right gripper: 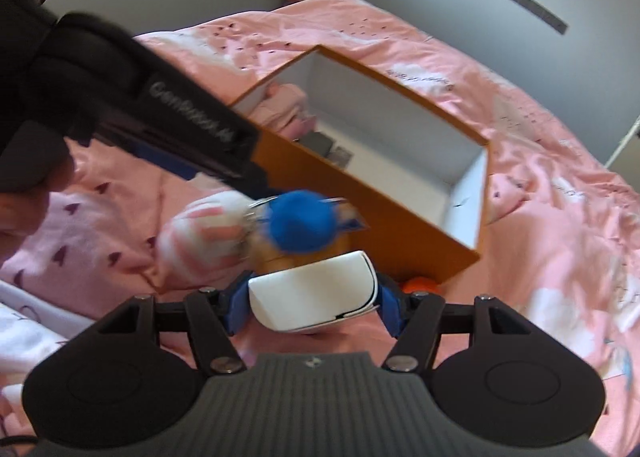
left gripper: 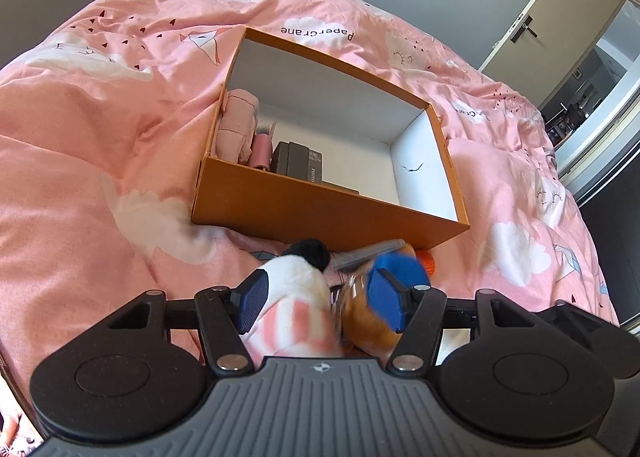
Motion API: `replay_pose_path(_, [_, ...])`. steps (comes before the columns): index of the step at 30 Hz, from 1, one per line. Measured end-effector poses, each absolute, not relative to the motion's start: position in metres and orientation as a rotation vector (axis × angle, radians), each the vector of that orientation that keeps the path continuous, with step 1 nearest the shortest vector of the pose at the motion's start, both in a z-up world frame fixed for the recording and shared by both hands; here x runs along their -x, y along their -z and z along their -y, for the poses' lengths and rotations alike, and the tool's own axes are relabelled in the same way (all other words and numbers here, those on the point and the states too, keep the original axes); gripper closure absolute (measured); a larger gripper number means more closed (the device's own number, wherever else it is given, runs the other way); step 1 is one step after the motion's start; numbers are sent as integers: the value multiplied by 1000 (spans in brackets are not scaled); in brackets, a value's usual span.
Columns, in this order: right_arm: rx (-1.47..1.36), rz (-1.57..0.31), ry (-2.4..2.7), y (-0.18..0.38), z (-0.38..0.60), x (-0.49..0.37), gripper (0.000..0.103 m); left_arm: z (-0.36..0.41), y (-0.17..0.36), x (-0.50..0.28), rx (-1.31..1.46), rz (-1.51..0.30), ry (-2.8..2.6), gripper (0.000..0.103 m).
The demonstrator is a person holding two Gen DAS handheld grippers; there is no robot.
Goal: Organize objects
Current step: 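Move both open tools back toward the plush toys and white glasses case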
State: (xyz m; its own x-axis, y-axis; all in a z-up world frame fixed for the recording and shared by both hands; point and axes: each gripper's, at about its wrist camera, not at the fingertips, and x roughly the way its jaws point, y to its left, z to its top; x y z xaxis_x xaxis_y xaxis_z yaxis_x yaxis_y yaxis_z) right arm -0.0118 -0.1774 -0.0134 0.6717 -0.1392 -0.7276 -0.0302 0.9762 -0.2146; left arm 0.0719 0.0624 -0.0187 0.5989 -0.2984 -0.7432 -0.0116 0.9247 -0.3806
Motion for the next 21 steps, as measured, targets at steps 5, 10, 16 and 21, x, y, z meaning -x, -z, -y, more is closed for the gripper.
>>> replay_pose_path(5, [190, -864, 62, 23, 181, 9, 38, -62, 21, -68, 354, -929, 193, 33])
replay_pose_path(10, [48, -927, 37, 20, 216, 18, 38, -57, 23, -66, 342, -943, 234, 33])
replay_pose_path(16, [22, -940, 101, 12, 236, 30, 40, -44, 30, -69, 326, -977, 286, 34])
replay_pose_path(21, [-52, -936, 125, 5, 265, 25, 40, -37, 33, -67, 299, -986, 321, 36])
